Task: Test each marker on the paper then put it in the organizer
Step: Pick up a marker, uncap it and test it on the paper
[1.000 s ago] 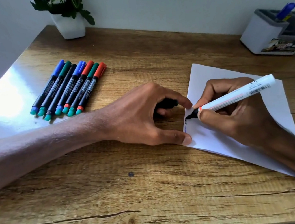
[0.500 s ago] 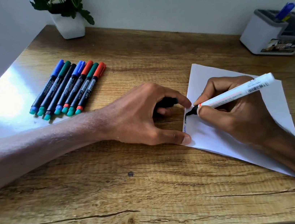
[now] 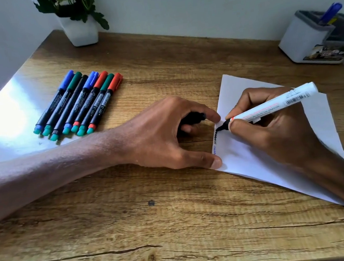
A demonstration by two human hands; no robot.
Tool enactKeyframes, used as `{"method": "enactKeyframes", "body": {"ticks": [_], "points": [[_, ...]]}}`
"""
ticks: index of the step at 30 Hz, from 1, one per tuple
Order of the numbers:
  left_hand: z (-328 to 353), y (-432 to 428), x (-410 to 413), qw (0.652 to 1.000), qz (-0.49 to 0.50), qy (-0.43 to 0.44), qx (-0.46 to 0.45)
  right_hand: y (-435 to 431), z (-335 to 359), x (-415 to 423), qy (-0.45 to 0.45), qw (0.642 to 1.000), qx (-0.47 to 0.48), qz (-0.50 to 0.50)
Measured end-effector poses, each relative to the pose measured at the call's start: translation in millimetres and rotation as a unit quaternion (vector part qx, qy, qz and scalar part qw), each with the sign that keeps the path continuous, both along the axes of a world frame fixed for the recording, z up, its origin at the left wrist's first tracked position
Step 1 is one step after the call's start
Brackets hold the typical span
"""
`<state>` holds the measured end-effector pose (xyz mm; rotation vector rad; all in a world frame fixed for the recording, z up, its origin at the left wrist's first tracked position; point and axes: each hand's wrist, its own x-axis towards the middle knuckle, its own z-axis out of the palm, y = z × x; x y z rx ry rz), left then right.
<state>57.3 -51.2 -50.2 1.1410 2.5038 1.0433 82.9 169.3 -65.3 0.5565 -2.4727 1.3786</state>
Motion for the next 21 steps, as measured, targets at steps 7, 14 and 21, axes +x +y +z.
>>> {"method": "enactKeyframes", "body": {"ticks": [7, 14, 21], "points": [[1.0, 0.8, 0.2, 1.0, 0.003, 0.004, 0.001, 0.2, -0.2, -1.5, 0.0, 1.0, 0.003, -0.02], [3.2, 1.7, 2.7, 1.0, 0.0, 0.01, -0.001, 0.1, -0.8, -2.1, -0.007, 0.999, 0.0, -0.036], [-0.5, 0.0, 1.1, 1.0, 0.02, 0.023, -0.001, 3.9, -1.6, -2.1, -0.037, 0.989, -0.128, -0.058]]}}
